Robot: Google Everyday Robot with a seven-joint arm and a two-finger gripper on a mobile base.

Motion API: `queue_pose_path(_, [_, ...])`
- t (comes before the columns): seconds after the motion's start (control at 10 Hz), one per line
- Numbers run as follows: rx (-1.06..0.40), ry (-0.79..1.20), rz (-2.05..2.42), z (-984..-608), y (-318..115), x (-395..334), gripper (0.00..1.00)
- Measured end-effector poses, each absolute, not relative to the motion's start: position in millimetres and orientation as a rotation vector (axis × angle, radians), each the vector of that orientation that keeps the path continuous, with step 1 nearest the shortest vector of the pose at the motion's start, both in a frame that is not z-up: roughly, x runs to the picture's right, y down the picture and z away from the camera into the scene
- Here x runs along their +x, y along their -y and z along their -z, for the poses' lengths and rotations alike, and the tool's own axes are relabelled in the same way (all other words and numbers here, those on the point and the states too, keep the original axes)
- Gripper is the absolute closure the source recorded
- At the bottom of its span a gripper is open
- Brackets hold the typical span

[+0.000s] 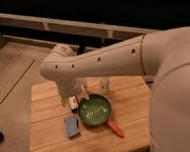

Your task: Place the pepper on the white sponge

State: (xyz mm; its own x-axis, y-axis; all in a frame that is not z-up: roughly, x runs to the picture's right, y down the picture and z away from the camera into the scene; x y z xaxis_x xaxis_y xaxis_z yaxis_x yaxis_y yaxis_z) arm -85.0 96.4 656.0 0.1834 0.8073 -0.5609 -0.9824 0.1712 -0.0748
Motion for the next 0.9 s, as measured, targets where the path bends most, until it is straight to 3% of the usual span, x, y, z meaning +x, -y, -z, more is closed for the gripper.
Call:
queue_pose_path(0.5, [-0.413, -0.279, -1.571, -589.8, -139.6, -14.9, 0.35])
queue_pose_path(0.9, [-0.391, -0.228, -1.632, -575.7, -150.8, -0.9, 0.35])
